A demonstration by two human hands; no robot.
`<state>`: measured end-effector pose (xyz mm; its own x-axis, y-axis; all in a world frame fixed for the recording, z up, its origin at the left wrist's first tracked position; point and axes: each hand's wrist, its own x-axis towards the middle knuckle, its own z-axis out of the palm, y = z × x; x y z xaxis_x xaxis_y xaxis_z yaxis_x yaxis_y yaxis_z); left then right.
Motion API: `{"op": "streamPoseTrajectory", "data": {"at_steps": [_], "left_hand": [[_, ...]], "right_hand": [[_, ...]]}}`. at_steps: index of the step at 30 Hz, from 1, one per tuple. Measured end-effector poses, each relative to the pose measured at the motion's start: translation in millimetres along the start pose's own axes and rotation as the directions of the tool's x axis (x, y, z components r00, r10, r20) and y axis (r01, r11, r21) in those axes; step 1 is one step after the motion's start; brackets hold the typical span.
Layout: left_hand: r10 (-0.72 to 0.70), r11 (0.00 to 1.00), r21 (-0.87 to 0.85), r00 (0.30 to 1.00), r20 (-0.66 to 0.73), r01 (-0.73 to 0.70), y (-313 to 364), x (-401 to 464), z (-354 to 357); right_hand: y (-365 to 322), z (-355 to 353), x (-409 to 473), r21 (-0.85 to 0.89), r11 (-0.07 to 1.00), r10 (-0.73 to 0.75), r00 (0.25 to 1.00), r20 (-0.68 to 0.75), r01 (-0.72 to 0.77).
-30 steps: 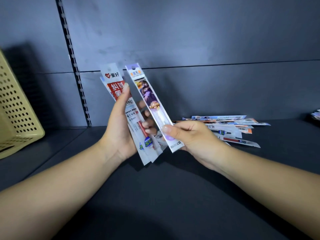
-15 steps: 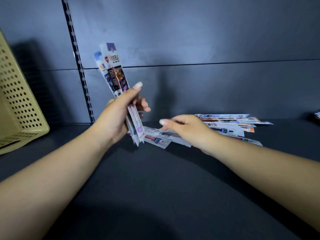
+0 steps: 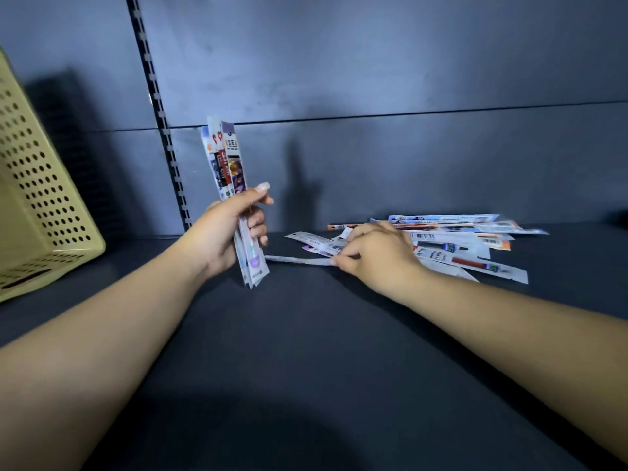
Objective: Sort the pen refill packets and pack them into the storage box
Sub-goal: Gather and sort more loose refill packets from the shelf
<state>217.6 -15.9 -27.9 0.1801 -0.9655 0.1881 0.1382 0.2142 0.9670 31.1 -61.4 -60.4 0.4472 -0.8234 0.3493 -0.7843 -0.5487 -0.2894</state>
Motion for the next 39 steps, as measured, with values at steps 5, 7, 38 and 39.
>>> {"op": "streamPoseTrajectory", "data": {"at_steps": [5,7,38,39], "left_hand": [[-0.118,0.985,-0.125,0.993,0.012,0.119,-2.8,-0.5,11.1],[-0.141,0.980,-0.144,0.990,-0.007,0.139,-5.7,-1.6,19.2],[0.097,0.995,-0.047,0.972,0.213,-0.089,-7.4,-19.4,35.2],[0.091,0.995,-0.047,0.973,0.214,-0.083,-7.2,-19.5,35.7]], "right_hand": [[0.4,-14.4,-0.1,0.384,0.923,0.125,0.965,-0.230,-0.028],[-2.5,-19.2,-3.9,0.478,0.876,0.118,0.937,-0.329,0.058],[53.8,-42.3,2.7,0.171,0.942,0.260,0.950,0.171,-0.289],[53.4,-43.7,3.0,0.209,0.932,0.265,0.950,0.166,-0.297]]}}
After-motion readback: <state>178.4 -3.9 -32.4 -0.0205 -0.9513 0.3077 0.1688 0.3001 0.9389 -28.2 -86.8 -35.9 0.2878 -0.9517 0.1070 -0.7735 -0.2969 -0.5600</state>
